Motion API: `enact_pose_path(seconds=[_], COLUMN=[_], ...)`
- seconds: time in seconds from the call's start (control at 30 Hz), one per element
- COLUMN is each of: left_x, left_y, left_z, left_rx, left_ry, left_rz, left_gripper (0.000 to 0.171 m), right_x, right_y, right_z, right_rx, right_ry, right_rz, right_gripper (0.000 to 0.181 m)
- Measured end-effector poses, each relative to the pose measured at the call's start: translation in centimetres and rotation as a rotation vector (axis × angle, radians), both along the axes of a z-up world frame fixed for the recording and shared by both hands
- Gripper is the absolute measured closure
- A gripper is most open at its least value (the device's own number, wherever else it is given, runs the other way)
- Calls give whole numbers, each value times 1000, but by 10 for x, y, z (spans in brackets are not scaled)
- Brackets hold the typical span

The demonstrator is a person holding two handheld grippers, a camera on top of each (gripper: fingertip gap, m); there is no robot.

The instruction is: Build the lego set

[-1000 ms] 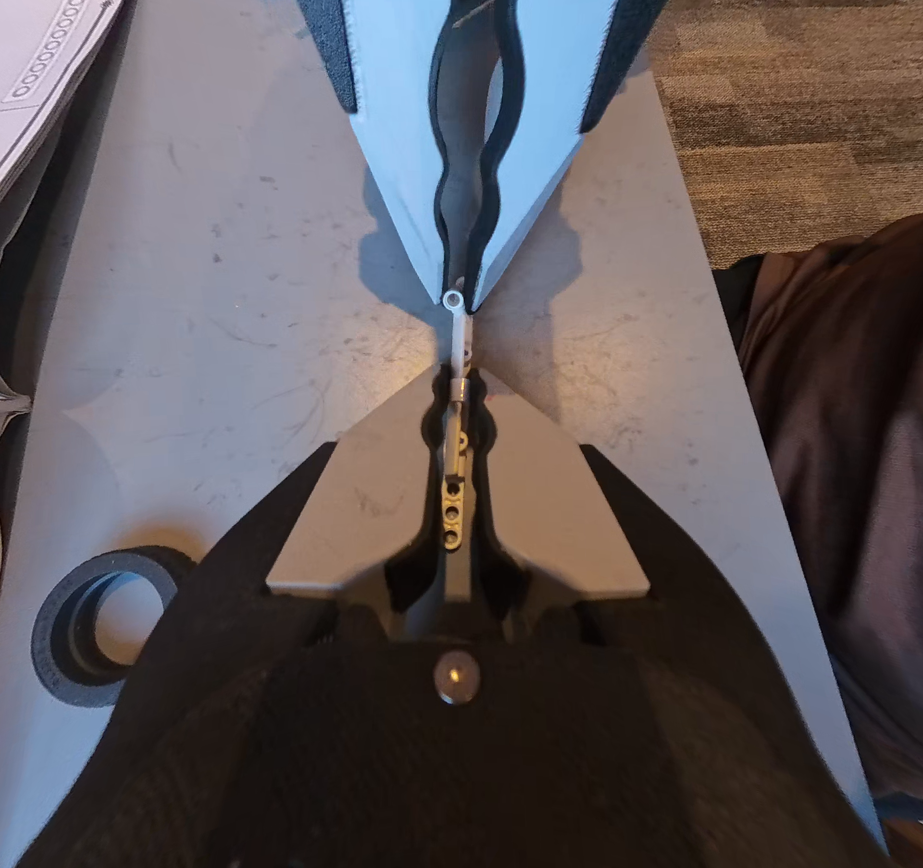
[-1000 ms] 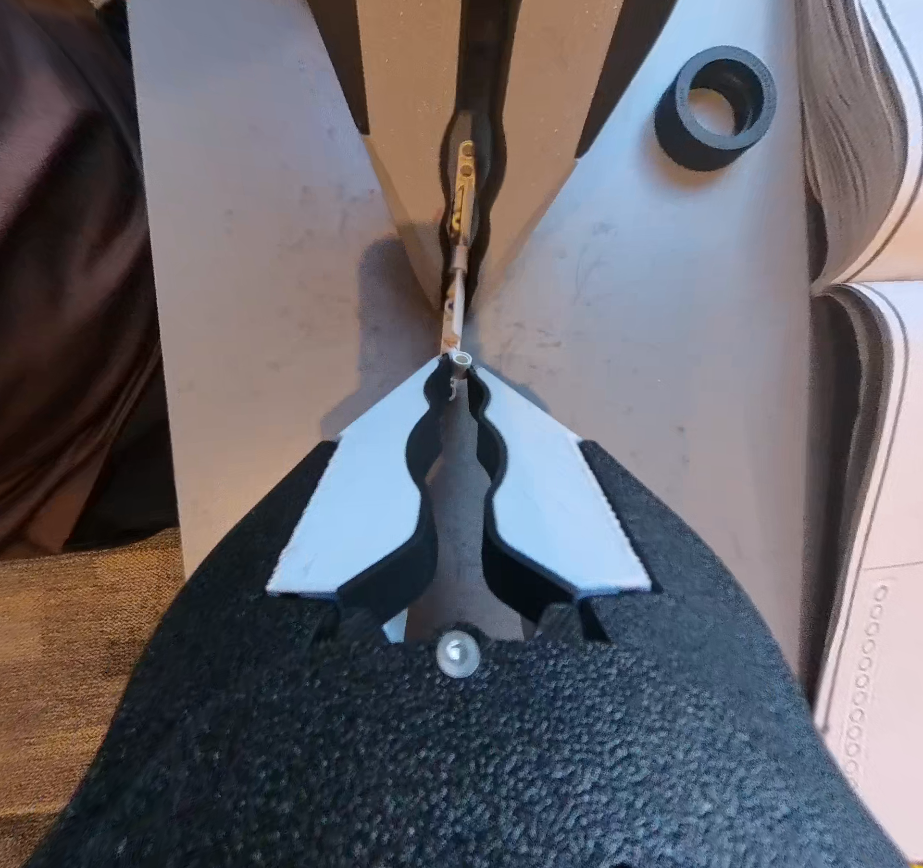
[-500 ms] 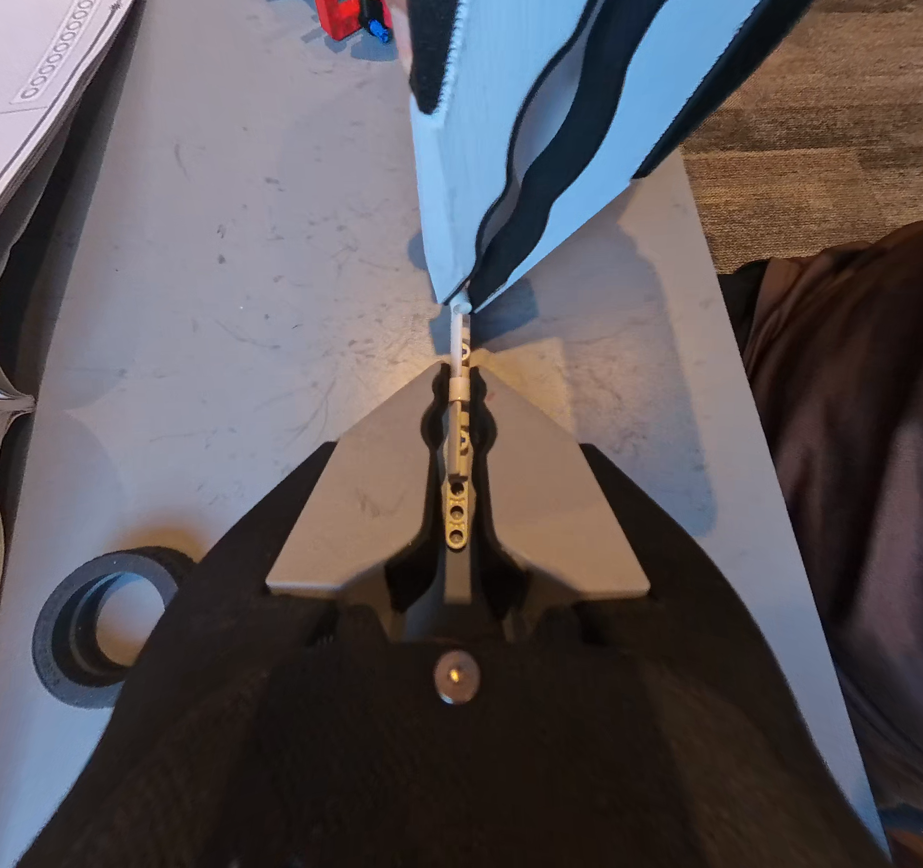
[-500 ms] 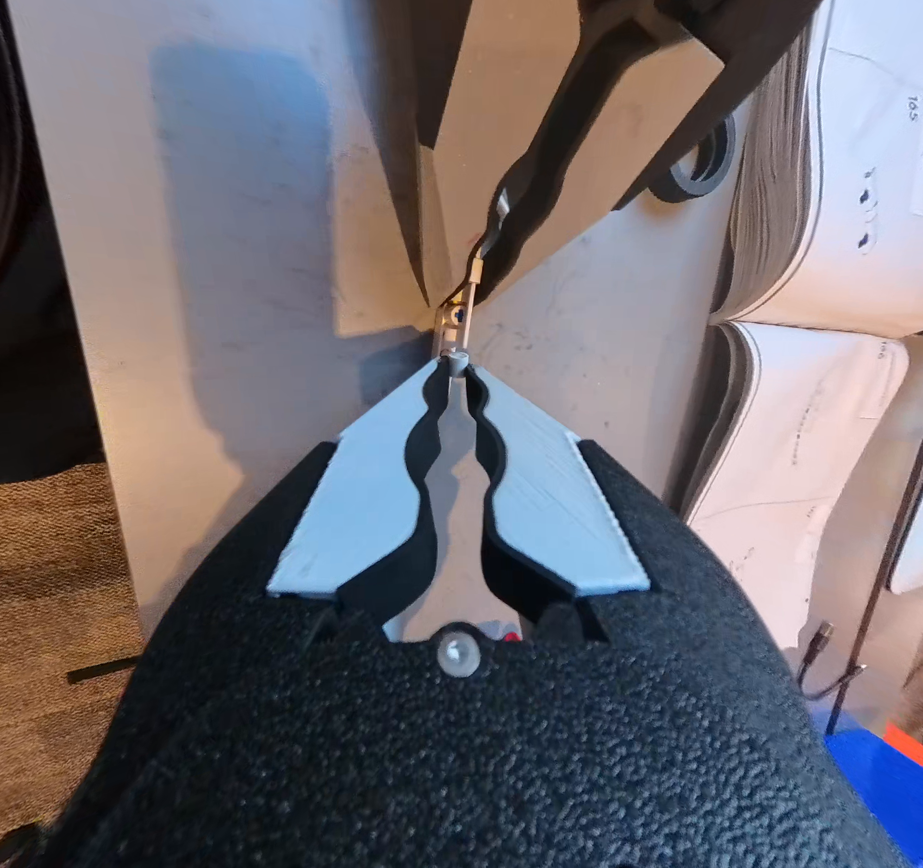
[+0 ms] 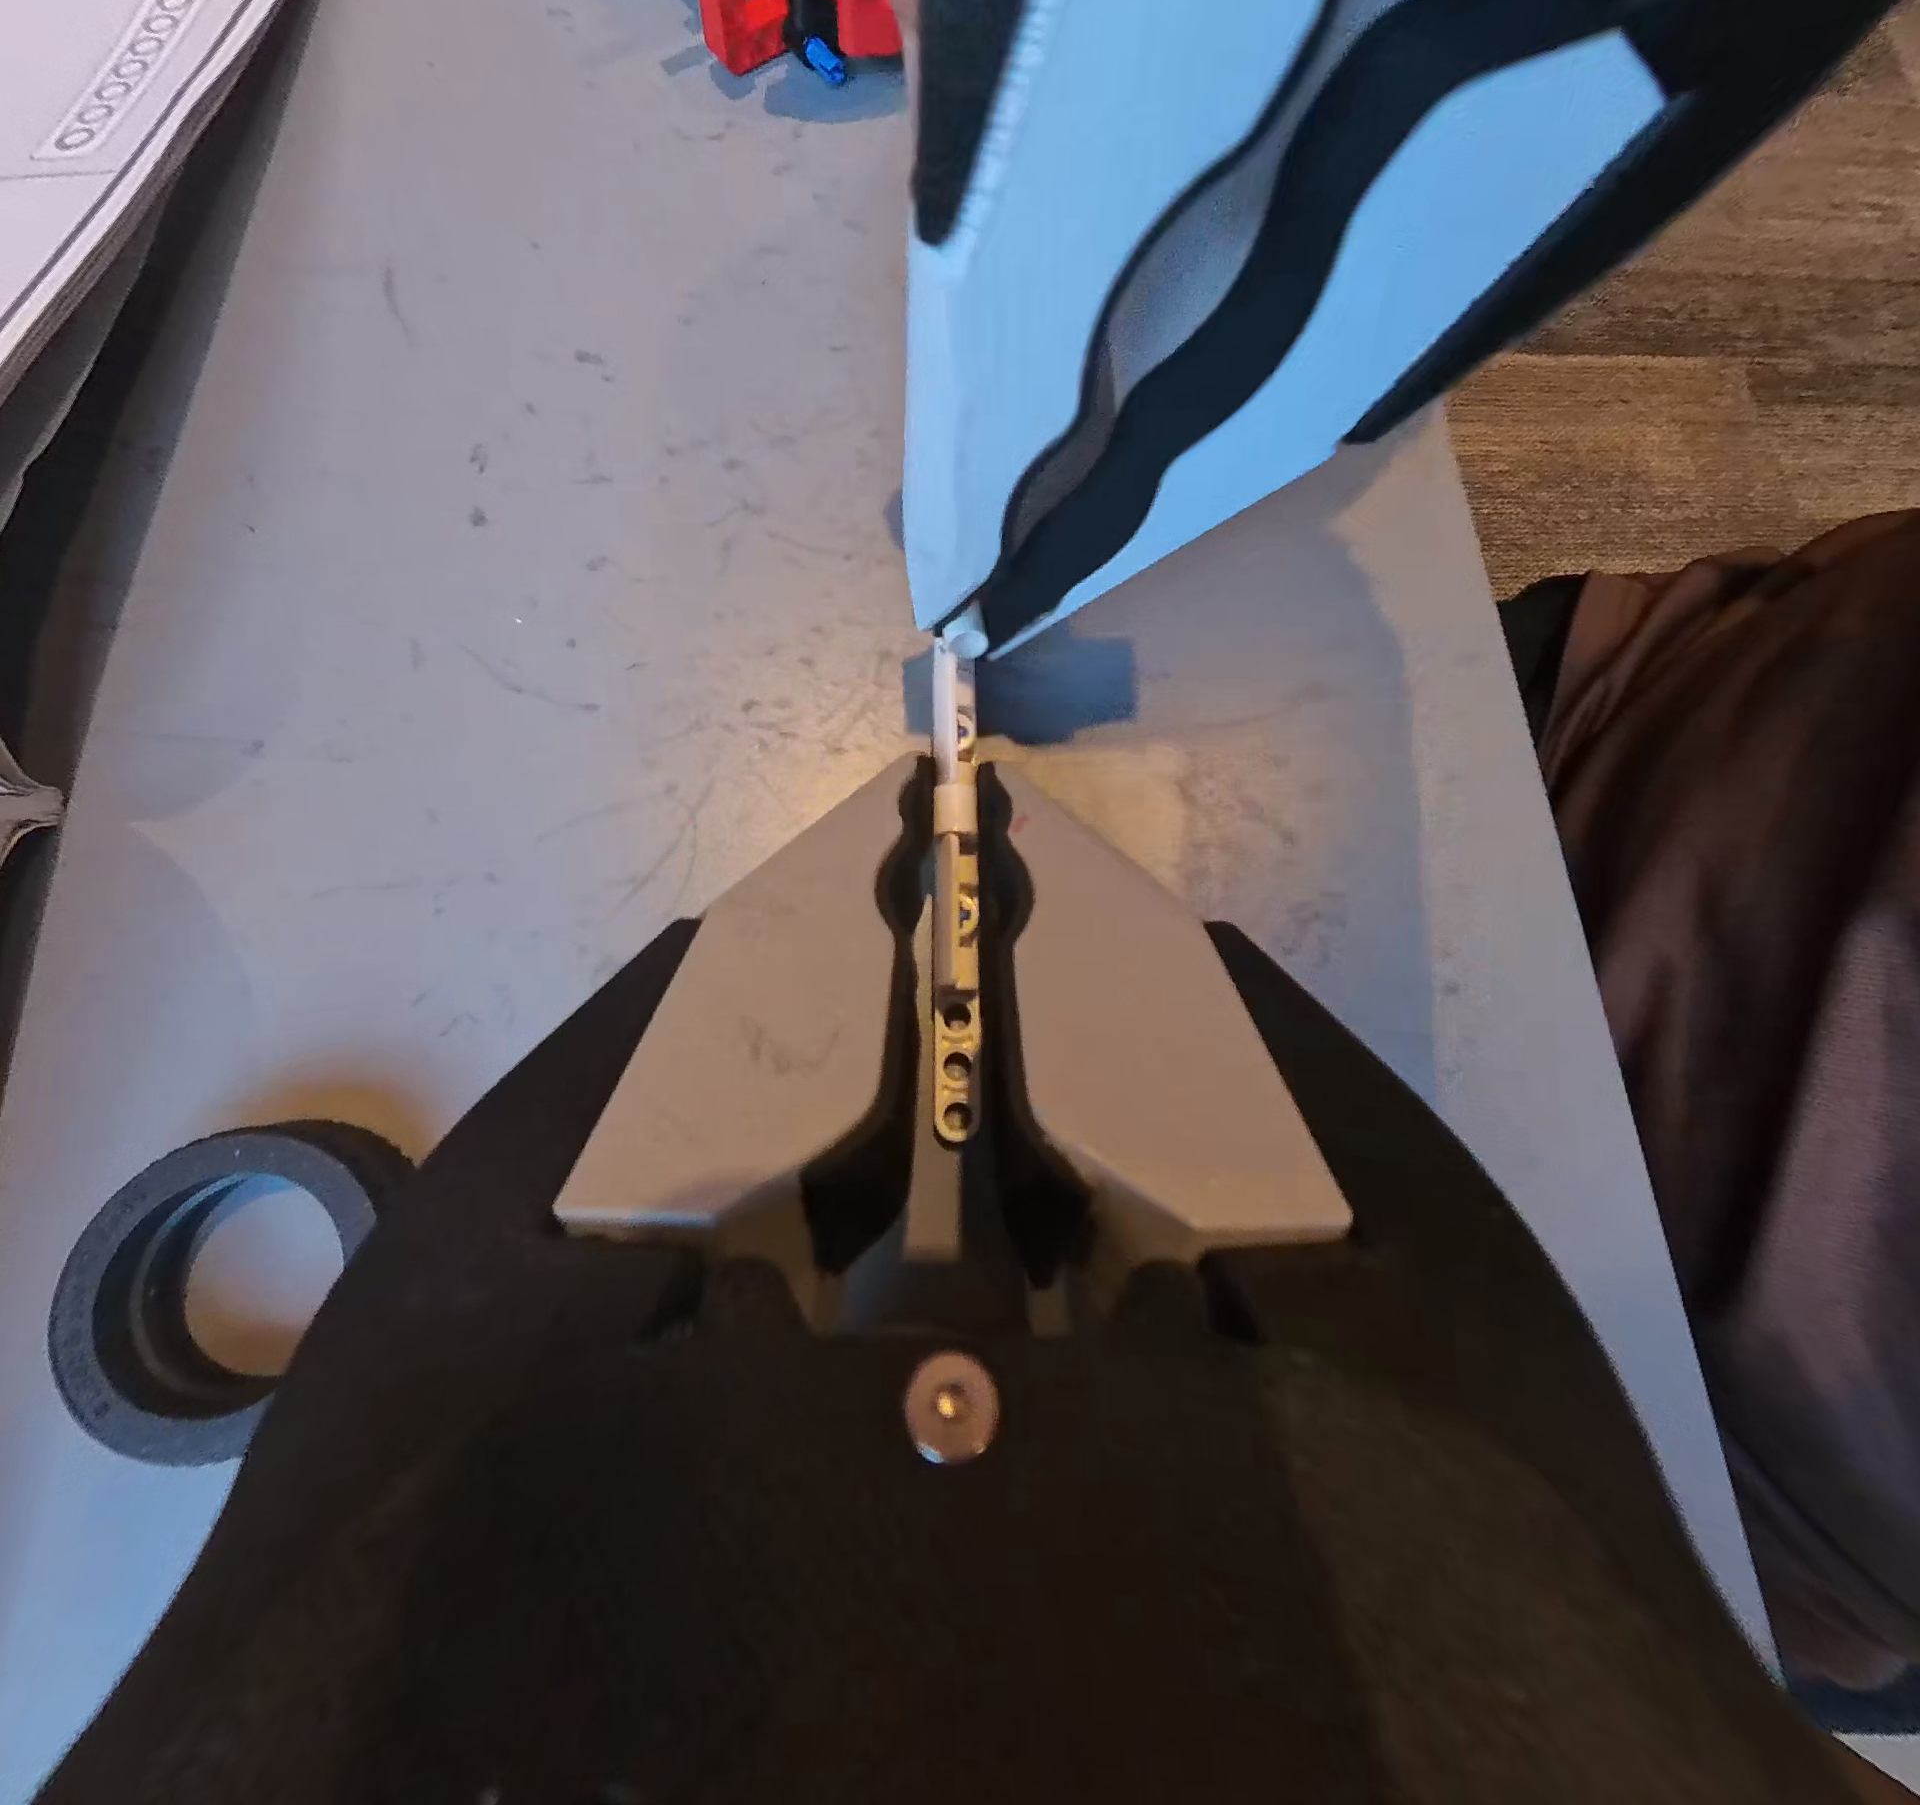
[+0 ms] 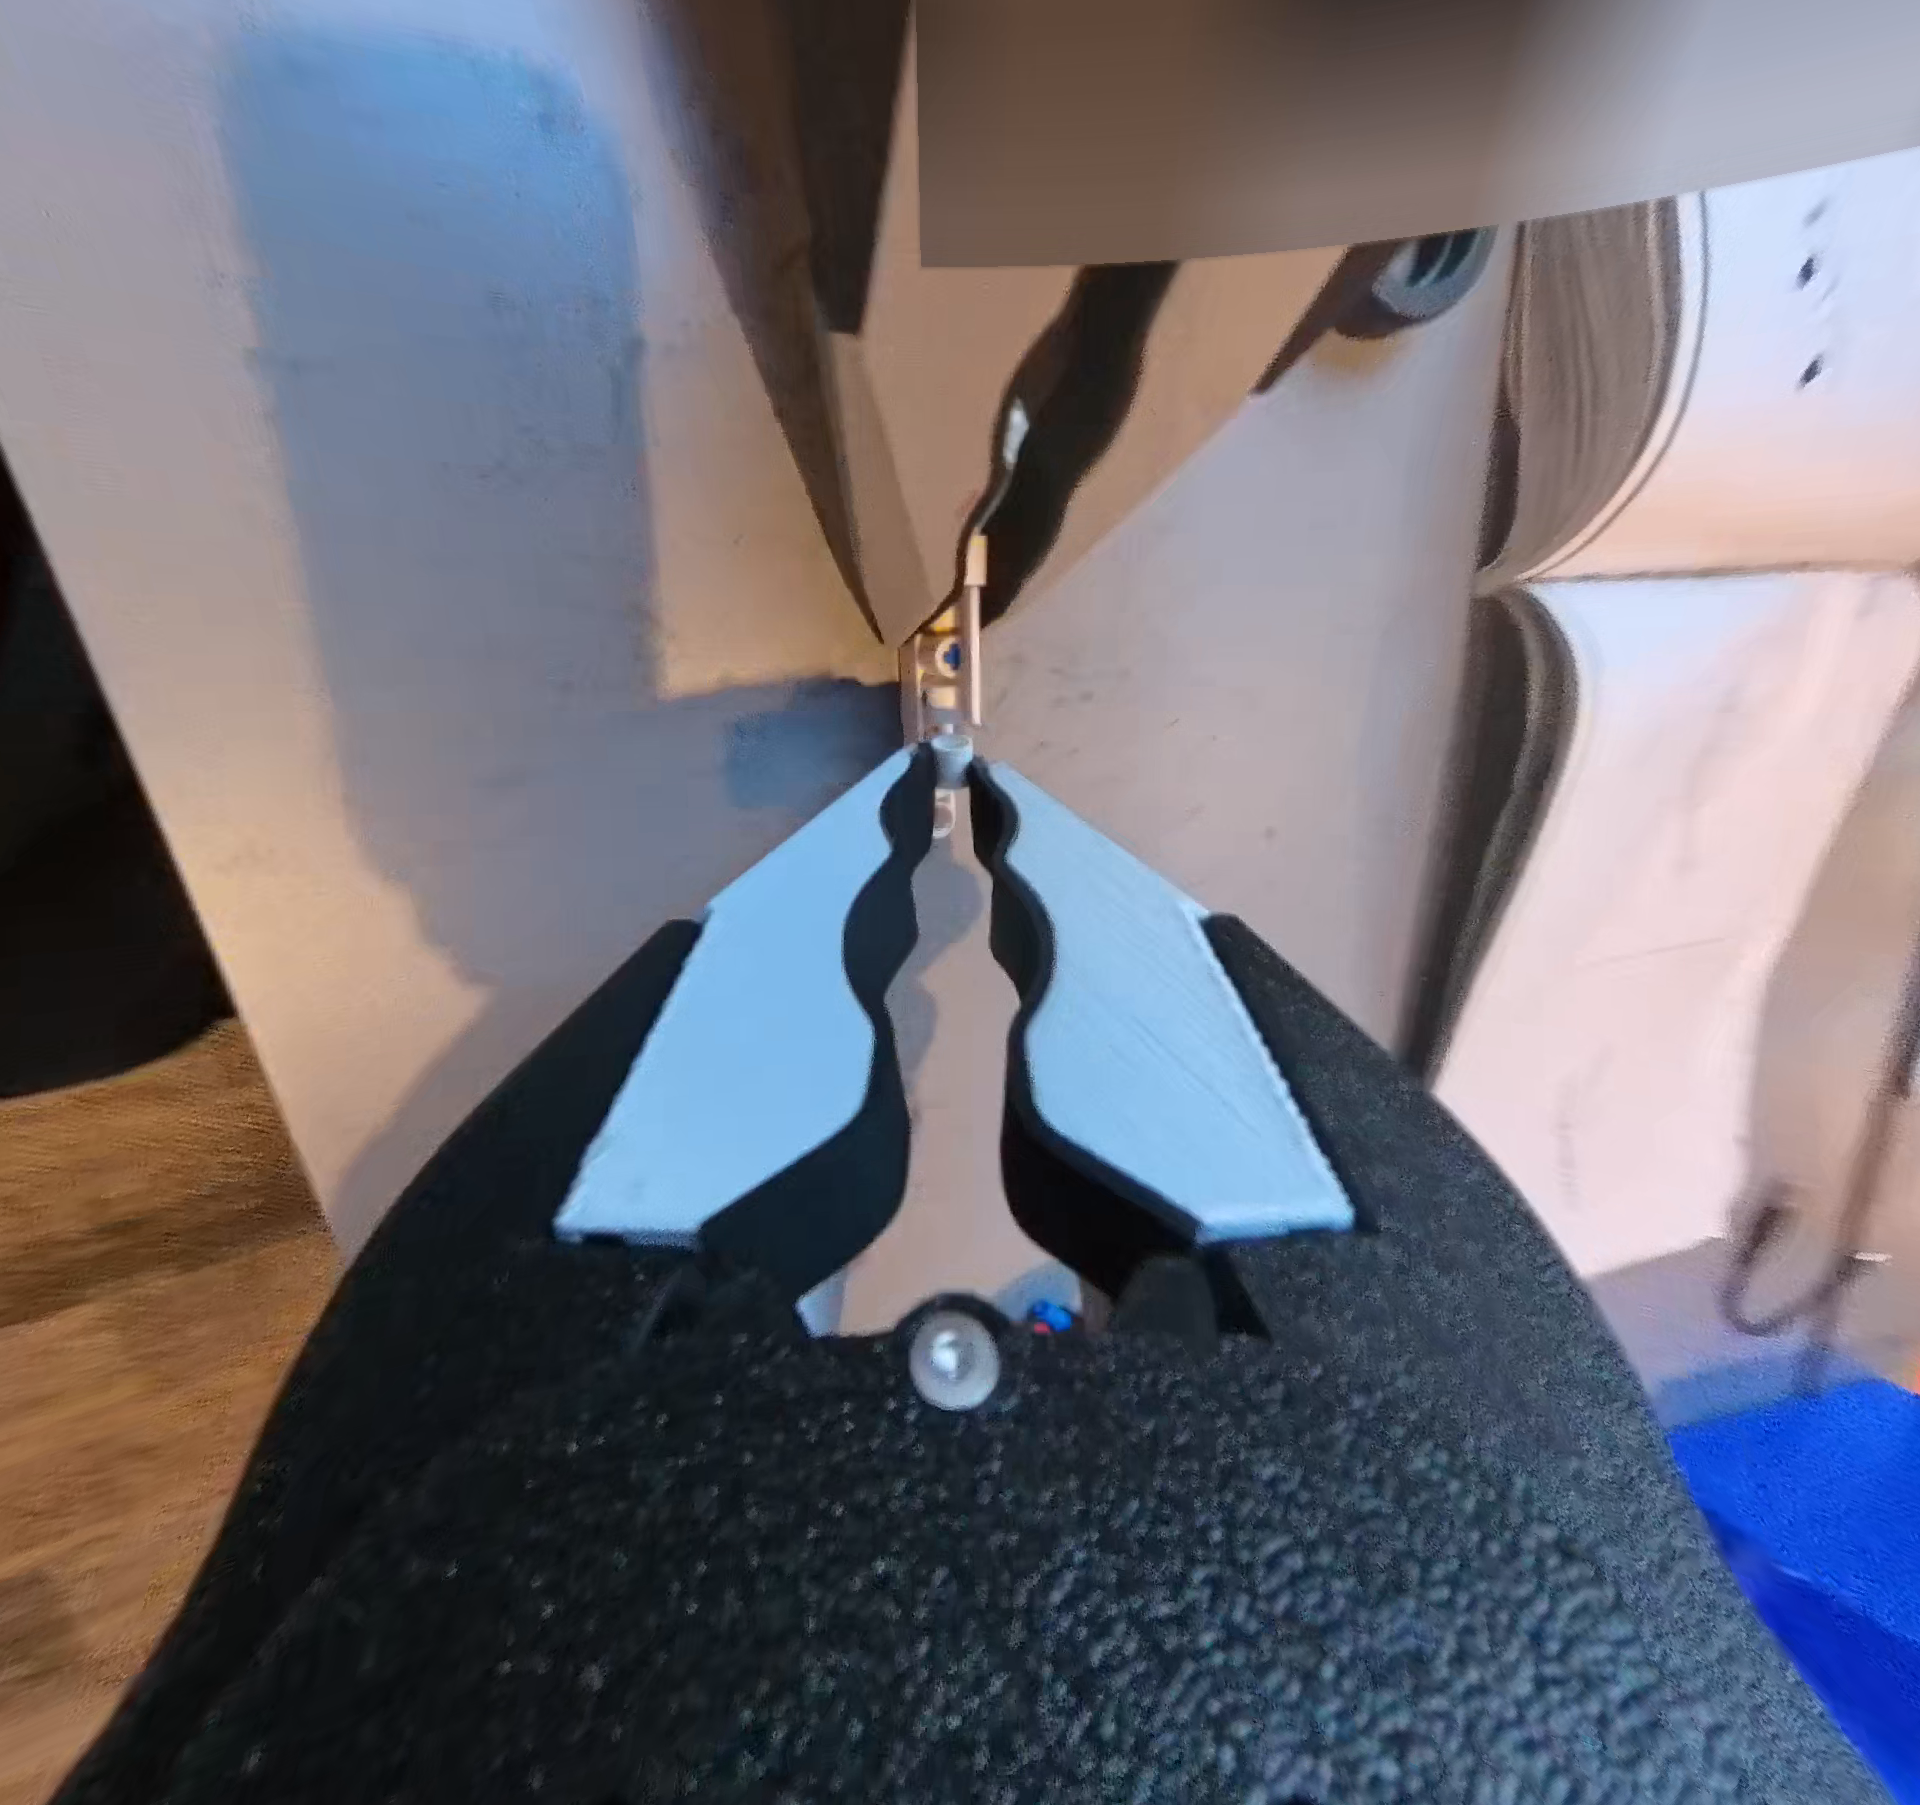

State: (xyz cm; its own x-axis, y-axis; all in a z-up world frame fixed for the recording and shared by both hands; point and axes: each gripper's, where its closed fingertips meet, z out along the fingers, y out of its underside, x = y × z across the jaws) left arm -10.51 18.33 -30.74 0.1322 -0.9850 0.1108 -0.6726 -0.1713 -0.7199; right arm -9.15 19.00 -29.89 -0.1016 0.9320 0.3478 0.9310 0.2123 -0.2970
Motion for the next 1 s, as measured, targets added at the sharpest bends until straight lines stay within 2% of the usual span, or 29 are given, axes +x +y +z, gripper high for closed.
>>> enact_pose_path(seconds=[0.1,0.3,0.43,0.57,0.7,1.0], left_x=[0,0,-1,0,2,3], left_y=[0,1,1,1,1,3], left_z=[0,0,-1,-1,-1,0], left_rx=[12,30,37,40,55,51], left_ry=[4,9,10,10,9,8], left_rz=[-2,2,4,5,7,24], left_gripper=[167,166,167,167,167,167], right_x=[1,2,-3,-3,2,5], right_y=[-1,1,-2,-1,0,3], right_z=[-1,-2,0,0,1,1], right_rx=[-131,-60,-176,-205,-137,-89], right_ry=[12,-127,-53,-27,-97,-140], right_rz=[-61,8,-49,-68,-30,-24], right_gripper=[175,176,176,176,175,175])
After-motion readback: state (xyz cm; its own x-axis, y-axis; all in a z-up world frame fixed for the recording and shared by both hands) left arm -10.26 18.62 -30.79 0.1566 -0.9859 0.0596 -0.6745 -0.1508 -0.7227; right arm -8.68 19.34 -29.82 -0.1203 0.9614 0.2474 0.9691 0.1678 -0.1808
